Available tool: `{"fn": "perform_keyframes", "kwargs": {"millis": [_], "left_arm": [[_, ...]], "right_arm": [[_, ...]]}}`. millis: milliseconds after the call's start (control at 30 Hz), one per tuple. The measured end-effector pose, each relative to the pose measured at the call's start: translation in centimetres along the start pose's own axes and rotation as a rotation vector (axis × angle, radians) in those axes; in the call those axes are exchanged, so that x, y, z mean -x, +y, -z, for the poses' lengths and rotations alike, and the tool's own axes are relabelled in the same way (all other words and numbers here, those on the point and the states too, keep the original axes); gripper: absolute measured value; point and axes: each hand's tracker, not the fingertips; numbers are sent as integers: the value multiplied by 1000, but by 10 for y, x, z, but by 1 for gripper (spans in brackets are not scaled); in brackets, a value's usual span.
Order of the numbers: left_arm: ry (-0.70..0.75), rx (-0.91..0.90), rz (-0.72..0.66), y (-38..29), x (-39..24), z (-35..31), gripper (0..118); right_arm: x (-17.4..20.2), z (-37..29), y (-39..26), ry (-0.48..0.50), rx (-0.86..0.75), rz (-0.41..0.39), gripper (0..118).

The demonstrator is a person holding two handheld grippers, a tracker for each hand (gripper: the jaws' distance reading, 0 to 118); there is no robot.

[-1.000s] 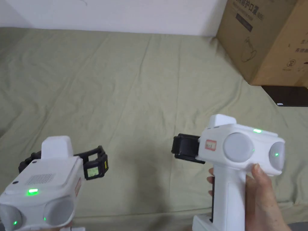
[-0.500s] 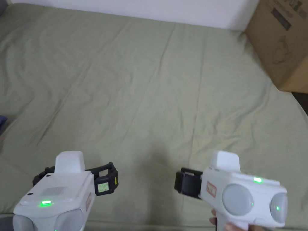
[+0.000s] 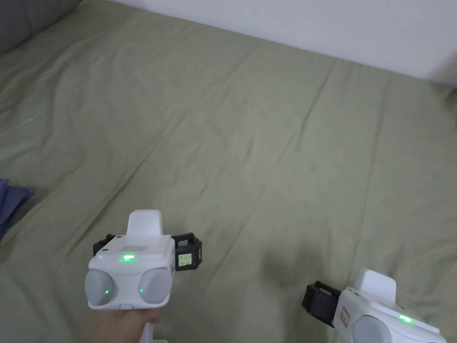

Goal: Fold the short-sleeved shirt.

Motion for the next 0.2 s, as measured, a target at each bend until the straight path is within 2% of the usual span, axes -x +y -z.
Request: {"fn": "perform_keyframes", "kwargs": {"millis": [133,200], "left_arm": [[44,-9,-37,11,-5,28,118],[82,70,-39,7,-6,43,118]], "right_arm": [[2,29,9,43,-54,76,114],[3,40,7,40,-8,98,118]]}}
